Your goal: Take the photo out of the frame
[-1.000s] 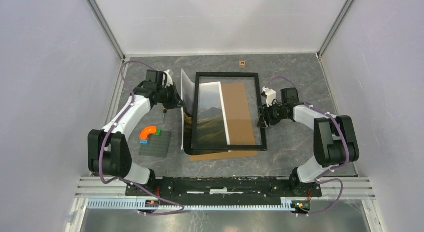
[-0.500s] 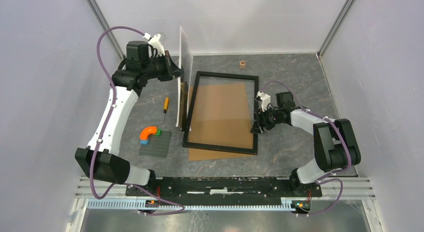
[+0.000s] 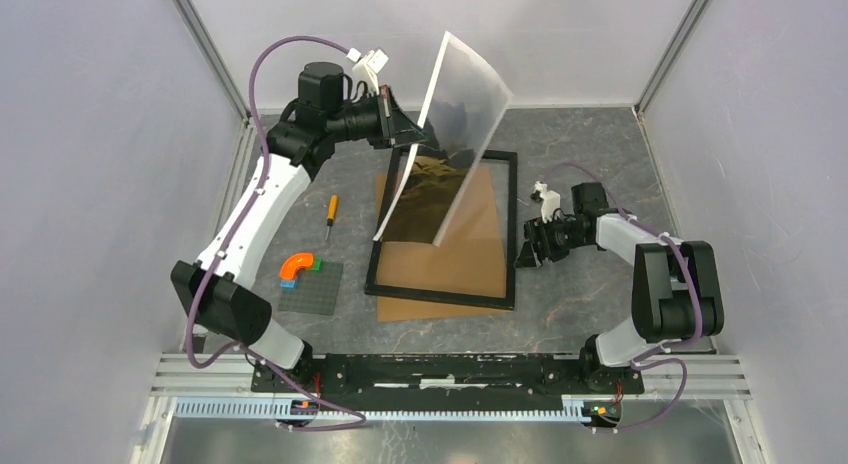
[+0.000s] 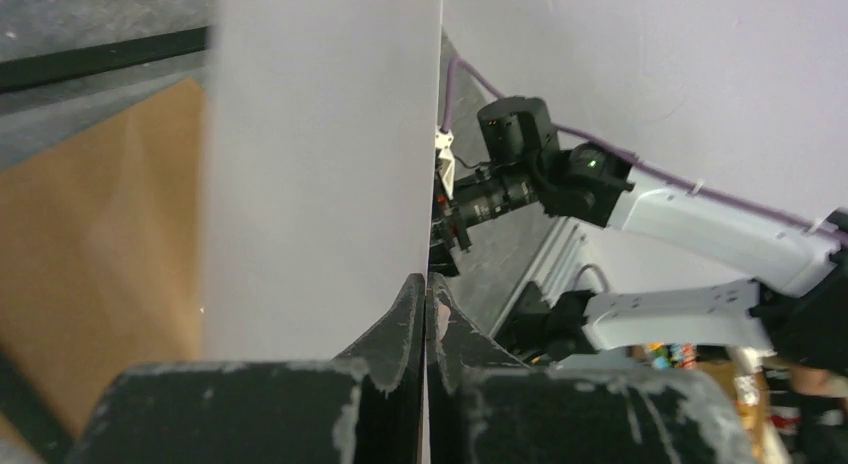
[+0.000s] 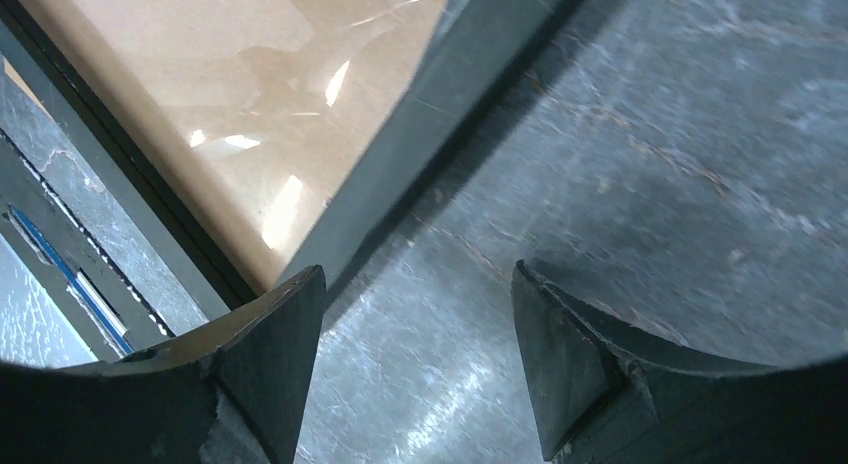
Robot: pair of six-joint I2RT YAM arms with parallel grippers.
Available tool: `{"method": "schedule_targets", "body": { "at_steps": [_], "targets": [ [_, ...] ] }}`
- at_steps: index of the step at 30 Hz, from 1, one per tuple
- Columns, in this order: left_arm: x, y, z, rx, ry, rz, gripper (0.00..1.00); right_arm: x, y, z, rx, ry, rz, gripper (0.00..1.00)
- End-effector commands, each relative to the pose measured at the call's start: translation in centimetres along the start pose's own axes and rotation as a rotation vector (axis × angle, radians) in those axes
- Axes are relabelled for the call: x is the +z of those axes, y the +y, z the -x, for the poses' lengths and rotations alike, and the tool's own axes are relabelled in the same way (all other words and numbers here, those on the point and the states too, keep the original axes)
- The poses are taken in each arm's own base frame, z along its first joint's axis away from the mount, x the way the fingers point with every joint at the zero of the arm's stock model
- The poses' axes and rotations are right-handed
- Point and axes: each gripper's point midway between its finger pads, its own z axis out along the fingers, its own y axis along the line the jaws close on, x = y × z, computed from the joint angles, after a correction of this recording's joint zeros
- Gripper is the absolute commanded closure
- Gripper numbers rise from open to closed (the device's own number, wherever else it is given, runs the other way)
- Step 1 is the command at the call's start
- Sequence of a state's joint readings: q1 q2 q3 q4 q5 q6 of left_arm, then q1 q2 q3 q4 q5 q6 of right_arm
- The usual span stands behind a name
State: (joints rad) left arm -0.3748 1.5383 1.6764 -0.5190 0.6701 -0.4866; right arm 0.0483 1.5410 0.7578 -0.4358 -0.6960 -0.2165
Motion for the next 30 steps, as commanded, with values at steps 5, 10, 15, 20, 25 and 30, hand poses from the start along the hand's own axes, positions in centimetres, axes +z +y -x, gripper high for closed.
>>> {"method": "schedule_targets", "body": {
  "at_steps": [5,10,15,20,25,30],
  "targets": [
    [2.7,3.8,0.2,-0.229,0.001,-0.016,0.98,-2.3,-1.9,0.8,0.019,-0.018,-0.054,0.25],
    [3.1,13.2,-6.3,-0.399,0.107,0.176,0.98,-2.4,-2.2,0.8,0.029,-0.016,-0.057,0.25],
    [3.2,19.6,-12.6,-0.377,0.271,0.291,0.98,-2.0,-2.2,0.6,0.049,-0.012,-0.039,0.25],
    [3.3,21.8,-15.0,-0.424,0.275,0.346,0.98,-1.8,-2.1,0.5,0.061,-0.007,-0.024,0.25],
    [3.0,22.8,-15.9,-0.408,0.276,0.387,0.98,-1.5,-2.3,0.5,0.079,-0.003,-0.025,0.25],
    [2.2,22.5,-16.4,-0.395,0.32,0.4,0.84,-1.1,-3.0,1.5,0.105,-0.022,-0.039,0.23]
  ]
}}
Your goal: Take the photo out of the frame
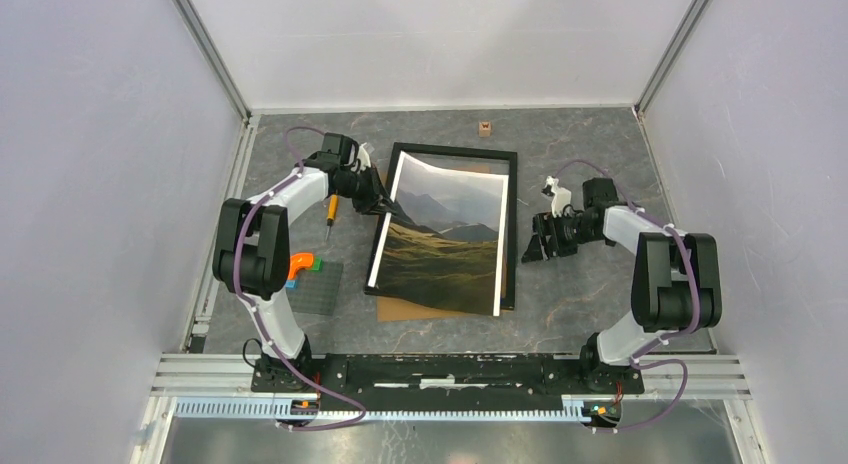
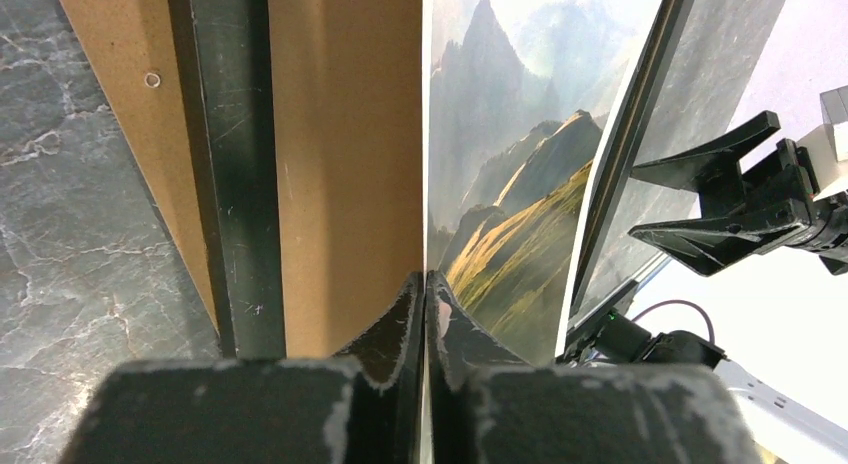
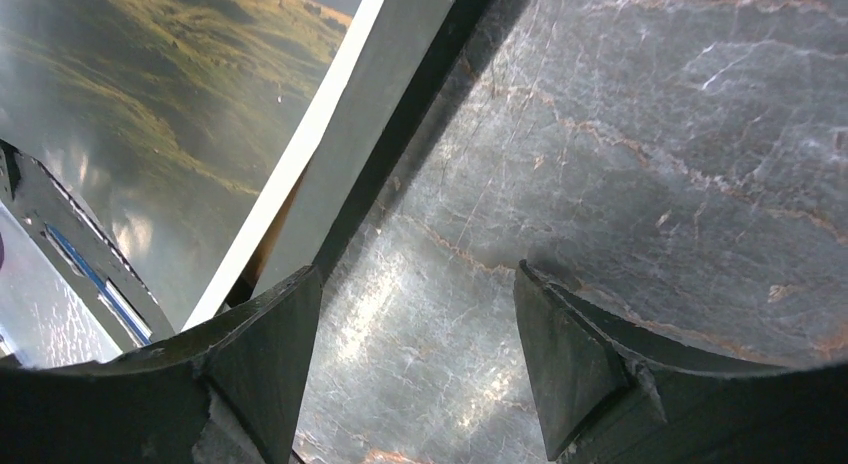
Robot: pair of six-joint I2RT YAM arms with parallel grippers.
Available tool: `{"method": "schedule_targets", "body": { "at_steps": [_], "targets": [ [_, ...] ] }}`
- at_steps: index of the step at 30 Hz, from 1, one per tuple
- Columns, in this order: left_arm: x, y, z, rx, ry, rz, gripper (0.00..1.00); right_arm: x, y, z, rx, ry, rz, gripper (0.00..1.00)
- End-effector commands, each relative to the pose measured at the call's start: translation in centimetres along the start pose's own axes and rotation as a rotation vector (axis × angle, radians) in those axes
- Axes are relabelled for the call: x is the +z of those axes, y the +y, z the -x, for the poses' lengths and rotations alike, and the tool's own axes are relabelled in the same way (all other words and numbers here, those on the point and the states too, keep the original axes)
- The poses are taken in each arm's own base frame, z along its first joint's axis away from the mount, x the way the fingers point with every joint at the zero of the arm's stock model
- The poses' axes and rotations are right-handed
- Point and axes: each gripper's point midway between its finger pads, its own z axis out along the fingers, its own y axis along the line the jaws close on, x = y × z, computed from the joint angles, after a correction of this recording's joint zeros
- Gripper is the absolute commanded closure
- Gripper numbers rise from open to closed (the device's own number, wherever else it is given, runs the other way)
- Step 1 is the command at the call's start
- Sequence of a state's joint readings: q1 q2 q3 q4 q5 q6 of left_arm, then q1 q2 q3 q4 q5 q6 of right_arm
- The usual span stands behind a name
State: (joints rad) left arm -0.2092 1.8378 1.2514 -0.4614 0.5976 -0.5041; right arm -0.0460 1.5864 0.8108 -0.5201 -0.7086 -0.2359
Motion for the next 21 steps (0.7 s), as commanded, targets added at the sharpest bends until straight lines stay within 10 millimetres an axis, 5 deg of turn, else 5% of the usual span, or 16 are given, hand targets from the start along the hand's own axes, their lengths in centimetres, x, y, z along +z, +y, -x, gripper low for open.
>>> {"method": "schedule_targets", "body": {
  "at_steps": [1,3,7,8,21],
  "targets": [
    [-1.6,0.0,0.2,0.11,-0.022,0.031,0.75,0.4,-1.0,2.2,0.006,-0.036,-0.028,0.22],
    [-3.0,0.4,0.1,0.121,-0.054,0.055,0.57,0.5,-1.6,3.2,0.007,-0.048,-0.053,0.22],
    [-5.6,2.1,1.5,0.124,-0.167,0.116,0.06,0.8,-2.7,5.2,0.013,-0.069,-0.092,0.2],
    [-6.0,2.6,2.1,0.14,-0.19,0.143,0.0,0.9,-2.9,5.6,0.011,-0.072,-0.098,0.2],
    [-2.5,5.4,4.1,0.155,-0.143,0.201,0.0,4.9,-2.1,7.2,-0.05,-0.002,-0.086,0.19]
  ]
}}
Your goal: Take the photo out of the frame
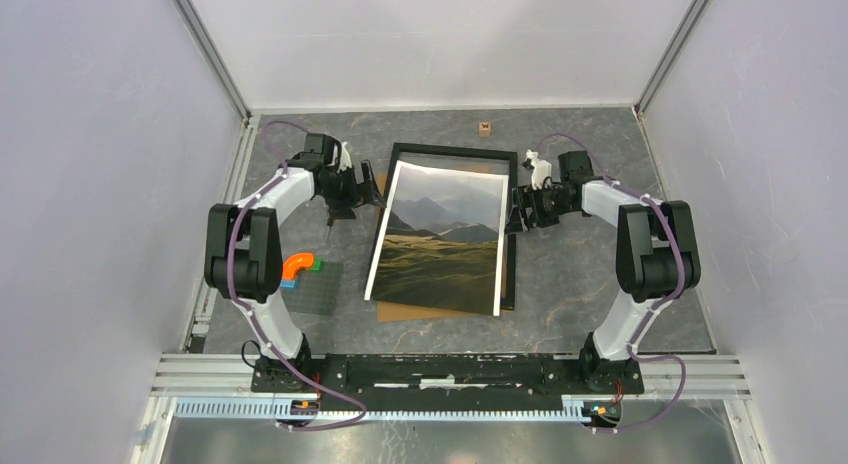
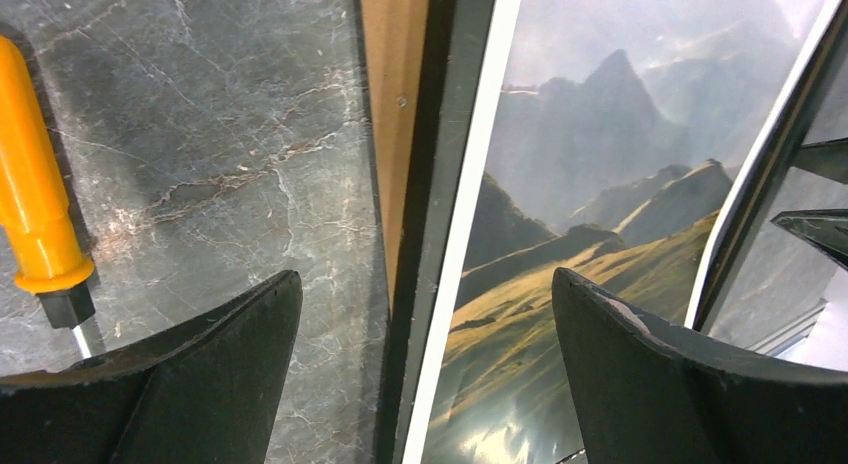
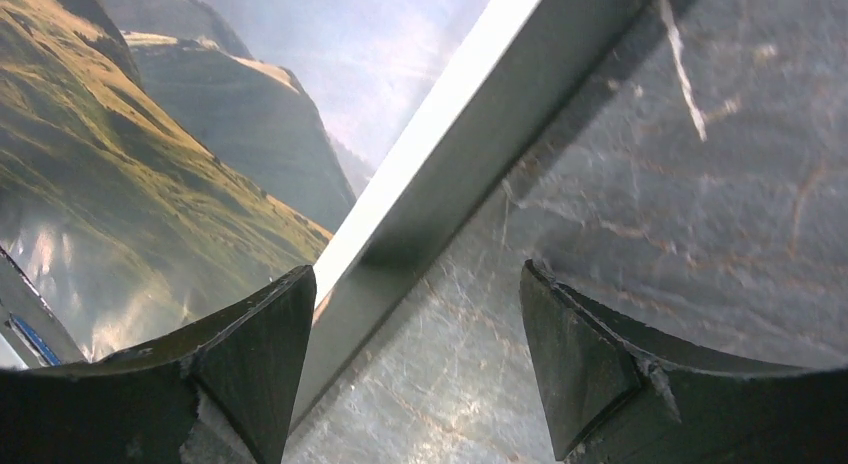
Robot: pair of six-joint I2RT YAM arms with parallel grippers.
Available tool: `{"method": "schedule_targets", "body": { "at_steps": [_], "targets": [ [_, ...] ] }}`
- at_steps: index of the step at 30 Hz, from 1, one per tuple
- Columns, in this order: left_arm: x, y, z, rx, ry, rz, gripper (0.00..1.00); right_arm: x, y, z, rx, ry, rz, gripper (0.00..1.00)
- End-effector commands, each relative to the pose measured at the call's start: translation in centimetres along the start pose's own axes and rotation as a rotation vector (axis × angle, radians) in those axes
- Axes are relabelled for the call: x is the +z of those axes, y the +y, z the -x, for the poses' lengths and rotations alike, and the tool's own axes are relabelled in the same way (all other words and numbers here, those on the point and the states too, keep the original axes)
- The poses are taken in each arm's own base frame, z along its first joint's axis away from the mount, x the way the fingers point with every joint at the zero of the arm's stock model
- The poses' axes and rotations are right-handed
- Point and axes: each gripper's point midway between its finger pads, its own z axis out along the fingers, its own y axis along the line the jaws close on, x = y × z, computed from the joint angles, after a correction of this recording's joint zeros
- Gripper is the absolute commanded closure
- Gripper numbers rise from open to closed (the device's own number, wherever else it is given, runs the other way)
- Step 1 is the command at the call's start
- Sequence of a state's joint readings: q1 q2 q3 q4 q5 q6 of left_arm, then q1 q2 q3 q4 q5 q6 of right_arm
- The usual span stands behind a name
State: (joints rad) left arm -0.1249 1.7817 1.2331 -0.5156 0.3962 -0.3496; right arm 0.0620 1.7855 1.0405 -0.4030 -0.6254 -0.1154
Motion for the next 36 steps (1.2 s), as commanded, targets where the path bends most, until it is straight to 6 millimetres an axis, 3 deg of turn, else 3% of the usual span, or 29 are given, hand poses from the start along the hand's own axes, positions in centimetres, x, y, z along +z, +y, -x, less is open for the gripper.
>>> {"method": "schedule_targets", "body": {
  "at_steps": [1,5,14,18,22,30,36],
  "targets": [
    [1.3,-0.3,1.4,0.062,-0.02,-0.03,0.0,1.9,-0.6,-0.2,-0.005,0.047,-0.02,0.19],
    [2.9,-1.1,1.1,0.036,0.005,-0.096,0.0,3.0,0.0,-0.3,-0.036,0.074,-0.002,0.2],
    [5.9,-5.0,0.9,0.091,0.033,-0.224,0.0,5.2,1.1,-0.2,-0.126,0.136,0.027,0.21],
    [6.2,-6.9,1.3,0.16,0.025,-0.262,0.0,5.9,1.4,0.2,-0.152,0.156,0.036,0.21],
    [5.0,-7.9,1.4,0.224,0.005,-0.286,0.0,5.5,1.4,0.9,-0.178,0.156,0.035,0.21],
    [1.2,-5.5,2.1,0.178,-0.077,-0.215,0.0,2.3,2.0,2.9,-0.16,0.084,0.031,0.19],
    [2.2,-2.9,3.8,0.173,-0.098,-0.089,0.0,1.0,-0.9,5.8,-0.111,-0.01,-0.053,0.15]
  ]
}}
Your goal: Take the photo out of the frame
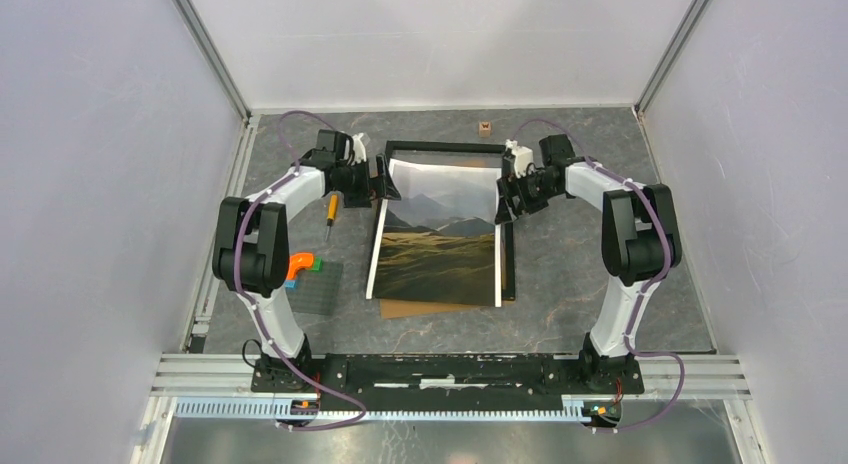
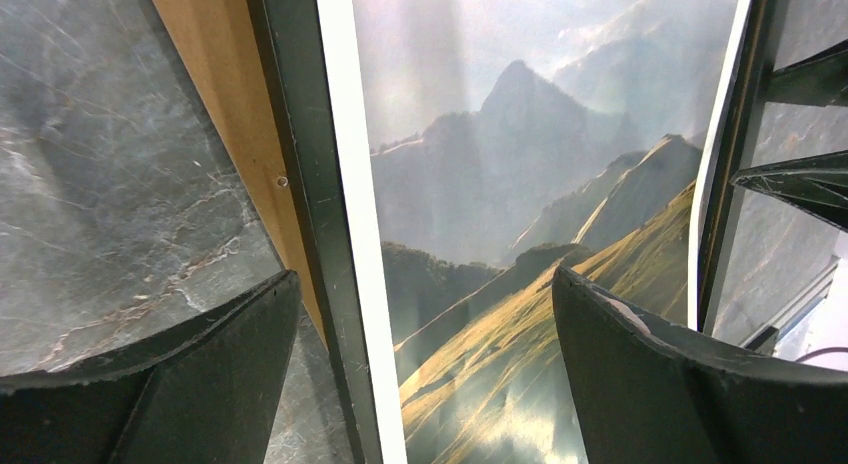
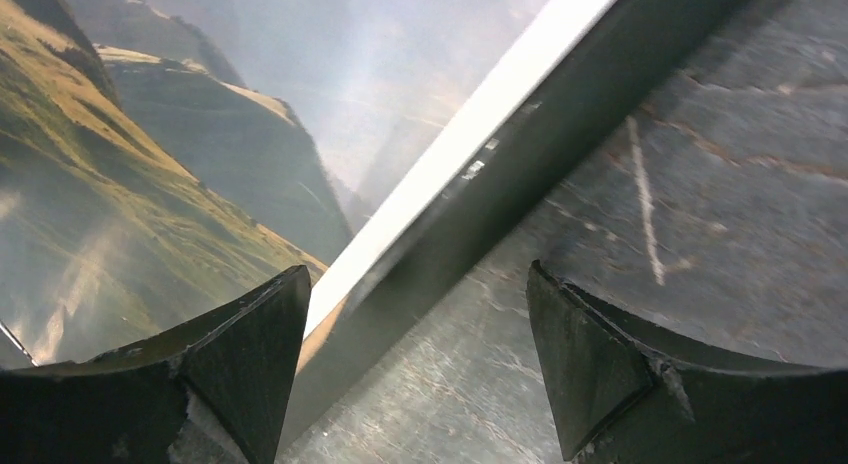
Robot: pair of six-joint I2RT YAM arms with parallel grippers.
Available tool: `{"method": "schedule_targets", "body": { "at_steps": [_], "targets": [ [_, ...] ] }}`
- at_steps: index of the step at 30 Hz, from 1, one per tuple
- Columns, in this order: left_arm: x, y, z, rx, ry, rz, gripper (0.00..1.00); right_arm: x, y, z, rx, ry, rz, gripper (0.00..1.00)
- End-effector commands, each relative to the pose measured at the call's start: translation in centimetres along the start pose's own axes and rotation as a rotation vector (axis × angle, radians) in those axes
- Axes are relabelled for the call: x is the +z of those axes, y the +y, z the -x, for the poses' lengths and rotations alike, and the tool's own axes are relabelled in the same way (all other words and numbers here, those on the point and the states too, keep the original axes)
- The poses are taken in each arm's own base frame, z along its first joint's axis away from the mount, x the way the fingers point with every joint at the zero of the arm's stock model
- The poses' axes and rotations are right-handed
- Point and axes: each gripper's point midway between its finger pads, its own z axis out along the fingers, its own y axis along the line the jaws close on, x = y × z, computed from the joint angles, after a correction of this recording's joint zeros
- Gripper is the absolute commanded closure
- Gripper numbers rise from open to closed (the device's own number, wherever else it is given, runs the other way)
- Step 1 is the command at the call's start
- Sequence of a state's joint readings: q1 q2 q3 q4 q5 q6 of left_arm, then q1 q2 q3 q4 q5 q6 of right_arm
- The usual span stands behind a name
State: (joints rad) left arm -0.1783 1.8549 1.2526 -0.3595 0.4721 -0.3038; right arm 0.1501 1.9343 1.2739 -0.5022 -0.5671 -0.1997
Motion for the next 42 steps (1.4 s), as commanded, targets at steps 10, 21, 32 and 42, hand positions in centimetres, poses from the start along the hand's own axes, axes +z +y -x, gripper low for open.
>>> {"method": "schedule_targets", "body": {
  "at_steps": [10,21,32,42],
  "targets": [
    [2.8,2.7,3.7,0.03,-0.01,0.097,0.0,0.7,-4.1,4.7,0.033,-0.104,-0.051,0.14],
    [5.4,-2.3,5.3,0.056,0.009,-0.158,0.0,3.5,-1.8,5.8,-0.037,-0.105,0.048,0.15],
    [4.0,-5.7,6.1,0.102,-0.024,-0.228,0.0,3.9,-0.2,7.4,-0.119,-0.111,0.061,0.16],
    [-0.7,-4.1,3.3,0.052,-0.032,-0.098,0.0,3.3,1.7,5.9,-0.061,-0.112,0.11,0.16]
  ]
}}
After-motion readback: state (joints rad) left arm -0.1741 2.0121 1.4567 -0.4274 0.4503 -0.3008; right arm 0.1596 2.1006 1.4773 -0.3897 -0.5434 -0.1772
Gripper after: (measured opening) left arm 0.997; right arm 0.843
